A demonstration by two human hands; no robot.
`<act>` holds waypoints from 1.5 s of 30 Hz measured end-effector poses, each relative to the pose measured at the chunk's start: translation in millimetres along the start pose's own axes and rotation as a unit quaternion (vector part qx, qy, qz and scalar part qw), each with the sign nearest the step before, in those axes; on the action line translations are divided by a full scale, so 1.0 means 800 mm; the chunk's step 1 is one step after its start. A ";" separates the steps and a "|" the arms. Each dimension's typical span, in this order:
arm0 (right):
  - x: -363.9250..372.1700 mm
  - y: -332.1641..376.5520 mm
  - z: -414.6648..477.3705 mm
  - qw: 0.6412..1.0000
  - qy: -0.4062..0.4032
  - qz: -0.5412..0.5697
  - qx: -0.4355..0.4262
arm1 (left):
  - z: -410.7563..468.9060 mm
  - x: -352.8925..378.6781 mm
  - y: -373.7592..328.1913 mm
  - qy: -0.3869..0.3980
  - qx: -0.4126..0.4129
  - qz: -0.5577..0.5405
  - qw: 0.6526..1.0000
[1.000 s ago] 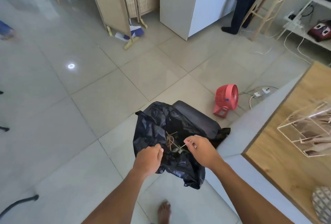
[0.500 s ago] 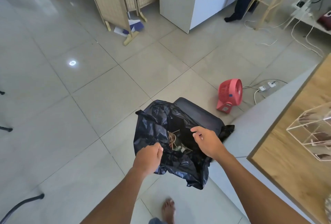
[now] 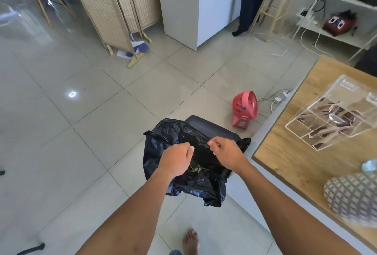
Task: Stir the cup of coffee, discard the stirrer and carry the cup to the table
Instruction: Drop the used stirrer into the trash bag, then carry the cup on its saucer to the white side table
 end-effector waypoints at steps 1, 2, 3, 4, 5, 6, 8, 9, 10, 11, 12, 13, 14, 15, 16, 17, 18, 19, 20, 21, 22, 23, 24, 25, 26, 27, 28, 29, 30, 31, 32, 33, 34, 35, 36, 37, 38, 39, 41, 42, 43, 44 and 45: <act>-0.007 0.000 -0.010 1.000 -0.008 0.007 -0.005 | -0.005 -0.008 -0.011 -0.007 0.004 0.005 1.000; -0.012 0.001 -0.018 1.000 -0.013 0.011 -0.010 | -0.009 -0.013 -0.018 -0.011 0.006 0.008 1.000; -0.014 0.004 -0.023 1.000 -0.016 0.011 -0.016 | -0.010 -0.017 -0.022 -0.014 0.006 0.010 1.000; -0.020 0.005 -0.035 0.999 -0.022 0.013 -0.021 | -0.015 -0.020 -0.030 -0.015 0.010 0.015 1.000; -0.027 0.005 -0.050 0.999 -0.030 0.015 -0.025 | -0.022 -0.023 -0.040 -0.016 0.014 0.021 1.000; -0.033 0.004 -0.062 0.999 -0.037 0.018 -0.028 | -0.027 -0.023 -0.047 -0.015 0.018 0.026 0.999; -0.042 -0.010 -0.093 0.998 -0.050 0.020 -0.027 | -0.044 -0.020 -0.071 -0.011 0.028 0.033 0.999; -0.045 -0.022 -0.108 0.998 -0.052 0.018 -0.021 | -0.054 -0.016 -0.085 -0.007 0.033 0.035 0.999; -0.047 -0.036 -0.123 0.998 -0.052 0.015 -0.011 | -0.063 -0.011 -0.099 -0.003 0.038 0.038 0.999; -0.047 -0.050 -0.137 0.999 -0.052 0.015 0.002 | -0.071 -0.005 -0.110 0.002 0.042 0.040 0.998; -0.050 -0.067 -0.154 0.998 -0.055 0.018 0.014 | -0.081 0.003 -0.124 0.009 0.049 0.041 0.998; -0.053 -0.083 -0.170 0.998 -0.057 0.023 0.023 | -0.090 0.011 -0.139 0.017 0.055 0.040 0.998; -0.057 -0.102 -0.189 0.997 -0.060 0.028 0.033 | -0.099 0.021 -0.155 0.026 0.064 0.039 0.997; -0.061 -0.121 -0.207 0.997 -0.064 0.031 0.042 | -0.108 0.031 -0.173 0.035 0.074 0.038 0.996; -0.063 -0.137 -0.222 0.996 -0.066 0.034 0.049 | -0.116 0.040 -0.186 0.043 0.081 0.039 0.995; -0.067 -0.157 -0.239 0.995 -0.073 0.039 0.059 | -0.125 0.050 -0.203 0.052 0.087 0.042 0.994; -0.072 -0.175 -0.257 0.994 -0.079 0.042 0.067 | -0.134 0.060 -0.220 0.057 0.093 0.044 0.993; -0.078 -0.192 -0.276 0.993 -0.087 0.043 0.074 | -0.142 0.070 -0.238 0.063 0.101 0.043 0.992; -0.086 -0.208 -0.294 0.991 -0.095 0.044 0.079 | -0.151 0.078 -0.258 0.066 0.112 0.039 0.991; -0.093 -0.223 -0.310 0.990 -0.102 0.045 0.083 | -0.158 0.087 -0.275 0.069 0.123 0.034 0.989; -0.102 -0.240 -0.328 0.988 -0.113 0.049 0.089 | -0.165 0.096 -0.295 0.074 0.132 0.030 0.988; -0.110 -0.256 -0.344 0.986 -0.125 0.055 0.097 | -0.172 0.104 -0.312 0.078 0.139 0.027 0.987; -0.124 -0.280 -0.369 0.981 -0.143 0.064 0.110 | -0.184 0.112 -0.340 0.081 0.157 0.028 0.984; -0.137 -0.299 -0.390 0.978 -0.156 0.070 0.120 | -0.193 0.118 -0.366 0.083 0.172 0.027 0.981; -0.140 -0.307 -0.397 0.977 -0.158 0.073 0.124 | -0.194 0.122 -0.371 0.085 0.176 0.023 0.980; -0.147 -0.316 -0.407 0.975 -0.163 0.076 0.128 | -0.197 0.127 -0.382 0.089 0.179 0.021 0.980; -0.156 -0.327 -0.423 0.973 -0.171 0.080 0.134 | -0.199 0.134 -0.397 0.092 0.186 0.019 0.978; -0.168 -0.340 -0.440 0.969 -0.182 0.086 0.142 | -0.204 0.142 -0.414 0.103 0.186 0.011 0.977; -0.180 -0.353 -0.456 0.965 -0.194 0.090 0.150 | -0.207 0.152 -0.431 0.119 0.179 -0.008 0.977; -0.191 -0.363 -0.469 0.962 -0.203 0.095 0.158 | -0.209 0.161 -0.444 0.141 0.163 -0.037 0.976; -0.201 -0.376 -0.485 0.957 -0.212 0.101 0.167 | -0.212 0.170 -0.460 0.165 0.146 -0.077 0.972; -0.212 -0.386 -0.499 0.953 -0.220 0.108 0.177 | -0.216 0.175 -0.477 0.187 0.132 -0.119 0.966; -0.222 -0.398 -0.514 0.949 -0.229 0.114 0.186 | -0.221 0.179 -0.496 0.205 0.125 -0.157 0.958; -0.233 -0.406 -0.527 0.945 -0.238 0.118 0.191 | -0.224 0.182 -0.513 0.221 0.120 -0.189 0.949; -0.242 -0.413 -0.537 0.942 -0.246 0.122 0.193 | -0.227 0.182 -0.527 0.234 0.115 -0.216 0.941; -0.252 -0.419 -0.547 0.939 -0.254 0.126 0.195 | -0.228 0.179 -0.541 0.241 0.112 -0.236 0.935; -0.262 -0.425 -0.556 0.936 -0.261 0.130 0.196 | -0.228 0.178 -0.552 0.245 0.110 -0.252 0.930; -0.273 -0.430 -0.563 0.934 -0.268 0.134 0.196 | -0.226 0.175 -0.563 0.247 0.107 -0.267 0.925; -0.294 -0.437 -0.572 0.927 -0.283 0.148 0.195 | -0.217 0.167 -0.580 0.245 0.102 -0.288 0.920; -0.305 -0.440 -0.575 0.922 -0.293 0.161 0.196 | -0.210 0.162 -0.588 0.240 0.099 -0.292 0.920; -0.316 -0.443 -0.577 0.917 -0.302 0.173 0.197 | -0.204 0.156 -0.594 0.235 0.096 -0.299 0.920; -0.327 -0.446 -0.576 0.912 -0.311 0.183 0.195 | -0.196 0.149 -0.600 0.229 0.094 -0.309 0.918; -0.338 -0.448 -0.575 0.907 -0.321 0.193 0.193 | -0.189 0.144 -0.606 0.225 0.090 -0.318 0.917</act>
Point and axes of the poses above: each hand's wrist, its own z-axis towards the middle knuckle, its own x-axis out of the palm, y = z × x, the point moved 9 cm from there along z, towards the middle knuckle, and after that the axes turned 6 degrees about z, right-handed, at the moved point
